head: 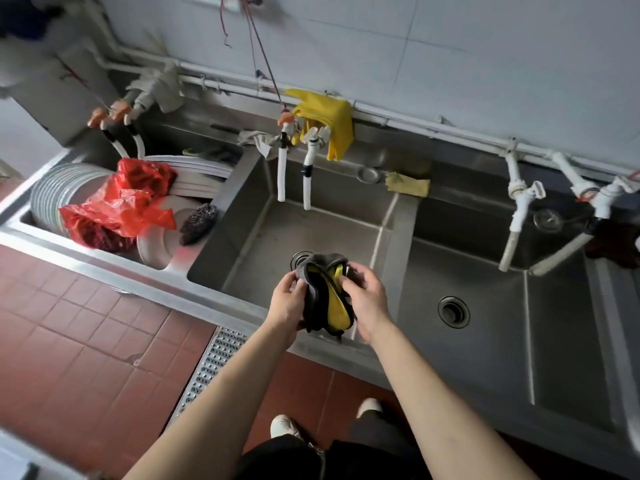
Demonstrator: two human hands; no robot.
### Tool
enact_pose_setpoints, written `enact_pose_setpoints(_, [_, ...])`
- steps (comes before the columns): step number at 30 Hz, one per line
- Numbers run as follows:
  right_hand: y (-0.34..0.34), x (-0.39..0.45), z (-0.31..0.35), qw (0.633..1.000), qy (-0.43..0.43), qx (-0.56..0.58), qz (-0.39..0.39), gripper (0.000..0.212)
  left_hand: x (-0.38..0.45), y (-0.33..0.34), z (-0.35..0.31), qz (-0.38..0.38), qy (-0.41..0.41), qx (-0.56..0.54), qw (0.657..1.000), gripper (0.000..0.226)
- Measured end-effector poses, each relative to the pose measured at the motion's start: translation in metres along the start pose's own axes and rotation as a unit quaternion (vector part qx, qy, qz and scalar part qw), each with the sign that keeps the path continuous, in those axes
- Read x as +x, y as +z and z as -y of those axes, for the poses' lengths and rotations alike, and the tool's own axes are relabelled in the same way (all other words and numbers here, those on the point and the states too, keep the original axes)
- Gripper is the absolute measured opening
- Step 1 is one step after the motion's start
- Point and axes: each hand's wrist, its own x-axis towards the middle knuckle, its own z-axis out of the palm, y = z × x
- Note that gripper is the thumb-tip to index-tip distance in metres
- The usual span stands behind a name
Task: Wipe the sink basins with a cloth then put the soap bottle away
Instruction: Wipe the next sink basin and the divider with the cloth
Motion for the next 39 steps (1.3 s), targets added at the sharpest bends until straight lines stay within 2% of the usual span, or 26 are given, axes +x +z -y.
enact_pose_setpoints(3, [0.017,0.015,0.003,1.0,0.0,-0.012,0.0,0.039,0.011,-0.015,-0.007,-0.016,-0.03,-0.017,0.999,0.019])
enact_pose_setpoints(6, [0.033,0.034,0.007,1.0,0.008,-0.014,0.016,0.062,0.031,-0.028,-0.017,-0.029,-0.039,-0.03,0.998,0.032])
enact_pose_setpoints(8, [0.043,0.048,0.012,0.999,0.023,-0.011,0.035,0.072,0.045,-0.034,-0.026,-0.046,-0.049,-0.041,0.997,0.032])
enact_pose_setpoints(13, [0.068,0.084,0.014,0.992,0.036,-0.086,0.09,0.057,0.079,-0.046,-0.037,-0.097,-0.021,-0.054,0.994,0.023])
enact_pose_setpoints(15, [0.076,0.092,0.015,0.99,0.026,-0.105,0.096,0.043,0.089,-0.048,-0.039,-0.11,-0.008,-0.069,0.991,0.024])
enact_pose_setpoints(19, [0.087,0.103,0.012,0.99,0.008,-0.085,0.113,0.034,0.104,-0.051,-0.042,-0.102,-0.006,-0.077,0.992,0.033])
enact_pose_setpoints(21, [0.093,0.105,0.01,0.987,0.012,-0.083,0.136,0.045,0.11,-0.056,-0.043,-0.094,-0.008,-0.072,0.993,0.03])
enact_pose_setpoints(25, [0.114,0.116,0.002,0.983,0.017,-0.106,0.149,0.09,0.129,-0.075,-0.048,-0.105,-0.028,-0.057,0.992,0.033])
enact_pose_setpoints(27, [0.126,0.12,-0.001,0.982,0.02,-0.119,0.144,0.097,0.141,-0.085,-0.052,-0.099,-0.043,-0.055,0.993,0.039])
enact_pose_setpoints(31, [0.157,0.129,-0.007,0.984,0.028,-0.14,0.106,0.087,0.165,-0.109,-0.064,-0.053,-0.053,-0.056,0.996,0.027])
enact_pose_setpoints(39, [0.221,0.16,-0.045,0.99,0.056,-0.129,-0.016,0.063,0.218,-0.166,-0.071,0.028,-0.058,0.013,0.998,0.025])
